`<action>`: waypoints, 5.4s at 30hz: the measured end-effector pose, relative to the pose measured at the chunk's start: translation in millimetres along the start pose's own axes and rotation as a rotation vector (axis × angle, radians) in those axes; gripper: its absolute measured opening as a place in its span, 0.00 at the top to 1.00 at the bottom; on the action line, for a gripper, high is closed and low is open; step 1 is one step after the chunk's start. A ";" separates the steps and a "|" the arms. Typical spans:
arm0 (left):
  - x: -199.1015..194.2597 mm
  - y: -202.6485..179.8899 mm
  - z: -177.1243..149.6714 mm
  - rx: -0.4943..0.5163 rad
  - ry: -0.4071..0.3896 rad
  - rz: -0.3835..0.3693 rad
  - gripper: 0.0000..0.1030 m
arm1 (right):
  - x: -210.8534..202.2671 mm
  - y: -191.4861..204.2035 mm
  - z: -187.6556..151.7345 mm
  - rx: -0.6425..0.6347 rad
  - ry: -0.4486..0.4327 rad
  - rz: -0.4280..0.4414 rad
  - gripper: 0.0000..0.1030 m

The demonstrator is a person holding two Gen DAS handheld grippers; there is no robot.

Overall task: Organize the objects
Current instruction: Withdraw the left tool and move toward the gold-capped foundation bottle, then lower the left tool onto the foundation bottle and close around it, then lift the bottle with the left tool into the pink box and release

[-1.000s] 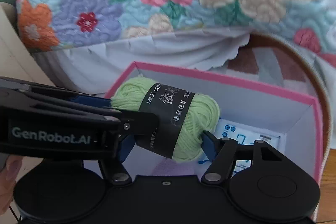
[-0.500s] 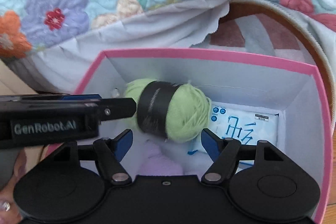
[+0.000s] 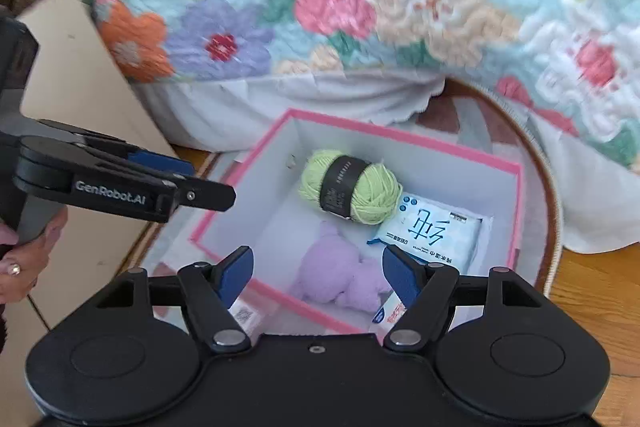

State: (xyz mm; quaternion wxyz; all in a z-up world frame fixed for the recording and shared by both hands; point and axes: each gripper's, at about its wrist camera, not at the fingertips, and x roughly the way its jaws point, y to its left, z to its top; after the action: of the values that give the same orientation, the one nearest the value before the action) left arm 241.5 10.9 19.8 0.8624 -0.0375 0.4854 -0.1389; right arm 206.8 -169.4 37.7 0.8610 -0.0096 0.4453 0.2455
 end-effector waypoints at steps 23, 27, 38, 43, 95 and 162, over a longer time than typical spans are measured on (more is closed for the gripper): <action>-29.6 -39.1 -92.2 -0.023 0.045 -0.127 0.42 | -79.8 40.6 -115.6 -0.208 -0.277 -0.044 0.21; -10.9 -33.1 -109.7 -0.052 0.038 -0.126 0.42 | -60.0 36.0 -132.4 -0.188 -0.285 -0.035 0.10; 42.2 -24.8 -142.4 -0.041 0.071 -0.085 0.41 | 13.0 12.5 -159.8 -0.019 -0.132 0.044 0.06; 61.7 -29.1 -154.9 -0.039 0.122 -0.106 0.41 | 44.6 7.0 -181.7 -0.011 -0.003 -0.055 0.11; 120.1 -41.2 -181.0 -0.241 0.152 -0.261 0.55 | 82.4 -4.1 -188.4 -0.002 0.035 0.080 0.51; 89.9 -63.6 10.8 0.042 0.084 -0.209 0.57 | 60.9 -29.7 -33.6 0.405 -0.118 -0.038 0.61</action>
State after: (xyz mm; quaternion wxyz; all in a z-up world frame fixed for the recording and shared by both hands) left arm 281.8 -75.6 -36.2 0.8226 -0.0642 0.5115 -0.2398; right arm 223.4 -178.2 -35.6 0.8745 0.1698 0.4339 0.1350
